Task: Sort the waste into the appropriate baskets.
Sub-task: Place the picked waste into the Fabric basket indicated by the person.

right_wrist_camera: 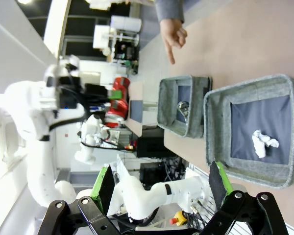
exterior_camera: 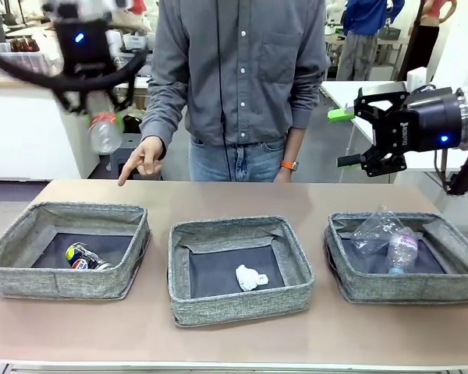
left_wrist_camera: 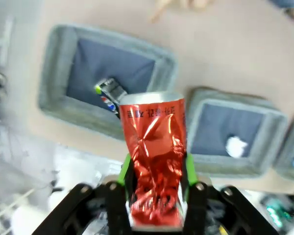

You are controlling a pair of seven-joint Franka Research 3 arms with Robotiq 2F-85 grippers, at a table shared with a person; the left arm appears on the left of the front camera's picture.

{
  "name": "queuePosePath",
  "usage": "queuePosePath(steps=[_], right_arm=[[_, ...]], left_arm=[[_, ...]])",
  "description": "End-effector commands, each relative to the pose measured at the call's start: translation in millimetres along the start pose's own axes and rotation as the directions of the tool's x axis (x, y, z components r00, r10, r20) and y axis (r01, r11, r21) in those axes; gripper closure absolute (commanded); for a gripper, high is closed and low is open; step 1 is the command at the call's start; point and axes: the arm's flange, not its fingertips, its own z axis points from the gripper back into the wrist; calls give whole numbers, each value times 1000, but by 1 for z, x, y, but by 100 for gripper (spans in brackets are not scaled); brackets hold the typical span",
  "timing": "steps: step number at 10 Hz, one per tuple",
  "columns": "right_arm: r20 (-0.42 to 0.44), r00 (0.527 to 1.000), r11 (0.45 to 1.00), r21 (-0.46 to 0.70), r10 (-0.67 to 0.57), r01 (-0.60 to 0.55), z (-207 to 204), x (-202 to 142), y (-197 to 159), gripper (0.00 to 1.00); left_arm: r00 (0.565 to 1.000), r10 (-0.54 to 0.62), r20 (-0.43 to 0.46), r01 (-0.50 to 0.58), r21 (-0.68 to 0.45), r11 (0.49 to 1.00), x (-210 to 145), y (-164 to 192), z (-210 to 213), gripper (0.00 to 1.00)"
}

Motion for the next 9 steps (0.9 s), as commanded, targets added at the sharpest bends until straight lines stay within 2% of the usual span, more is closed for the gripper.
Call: queuePosePath(steps=[1,3,6,9], right_arm=[[10,1000,999,30,17,-17,-3,1,-1,0],[10,1000,999,30,17,-17,-3,1,-1,0],[10,1000,999,30,17,-17,-3,1,-1,0],[10,1000,999,30,17,-17,-3,1,-1,0]], left_arm=[[998,37,57,-34,-56,998,-29,50,-62,57],[993,107,43,-106,-31,994,-34,68,-91,57],[983,179,25,-177,-58,982,-35,84,-131,57],[981,195,1,-195,-88,977,-33,85,-144,57]])
